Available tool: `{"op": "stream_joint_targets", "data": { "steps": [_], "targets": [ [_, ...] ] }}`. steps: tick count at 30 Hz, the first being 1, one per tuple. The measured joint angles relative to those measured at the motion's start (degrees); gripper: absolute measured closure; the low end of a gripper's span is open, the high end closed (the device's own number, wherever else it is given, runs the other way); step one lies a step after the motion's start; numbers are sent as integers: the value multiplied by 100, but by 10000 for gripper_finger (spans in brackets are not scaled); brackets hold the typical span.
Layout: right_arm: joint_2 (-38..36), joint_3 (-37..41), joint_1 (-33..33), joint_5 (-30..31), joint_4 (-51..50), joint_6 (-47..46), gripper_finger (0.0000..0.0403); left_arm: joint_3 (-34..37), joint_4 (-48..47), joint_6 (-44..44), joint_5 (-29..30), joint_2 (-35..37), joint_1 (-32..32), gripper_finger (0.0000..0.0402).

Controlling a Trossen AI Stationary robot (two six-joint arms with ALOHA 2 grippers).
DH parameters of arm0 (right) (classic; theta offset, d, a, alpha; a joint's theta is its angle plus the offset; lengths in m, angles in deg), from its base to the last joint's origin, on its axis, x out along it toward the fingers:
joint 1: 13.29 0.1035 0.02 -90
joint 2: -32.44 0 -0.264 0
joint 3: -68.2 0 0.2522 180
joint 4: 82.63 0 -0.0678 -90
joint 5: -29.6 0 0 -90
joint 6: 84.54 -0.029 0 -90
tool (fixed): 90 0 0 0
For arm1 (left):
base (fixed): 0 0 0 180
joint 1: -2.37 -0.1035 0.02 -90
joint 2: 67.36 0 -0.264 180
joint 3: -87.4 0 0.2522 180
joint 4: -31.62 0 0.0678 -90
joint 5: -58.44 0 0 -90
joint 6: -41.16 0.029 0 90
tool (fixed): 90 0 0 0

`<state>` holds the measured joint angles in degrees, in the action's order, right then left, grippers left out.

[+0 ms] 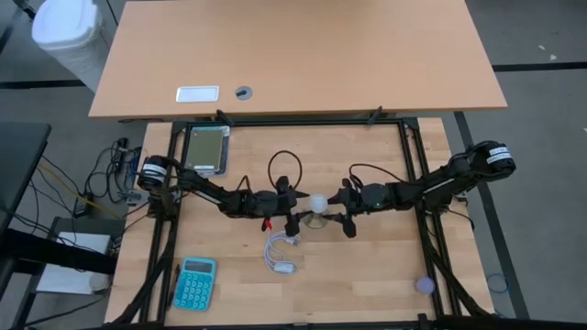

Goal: Screw lightbulb
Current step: Insert the lightbulb into the lamp

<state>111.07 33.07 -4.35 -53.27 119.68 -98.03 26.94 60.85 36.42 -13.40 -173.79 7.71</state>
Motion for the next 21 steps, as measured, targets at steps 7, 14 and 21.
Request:
{"op": "stream_joint_targets", "data": {
  "steps": [7, 14, 21],
  "targets": [
    [0, 2, 290, 56, -120, -205, 173, 2, -111, 167, 513, 0, -16, 133],
    [0, 0, 730, 429, -183, -430, 173, 0, -208, 391, 779, 2, -28, 133],
    [0, 0, 503, 797, -524, -365, 173, 0, -457, 318, 96, 2, 0, 133]
  ]
}}
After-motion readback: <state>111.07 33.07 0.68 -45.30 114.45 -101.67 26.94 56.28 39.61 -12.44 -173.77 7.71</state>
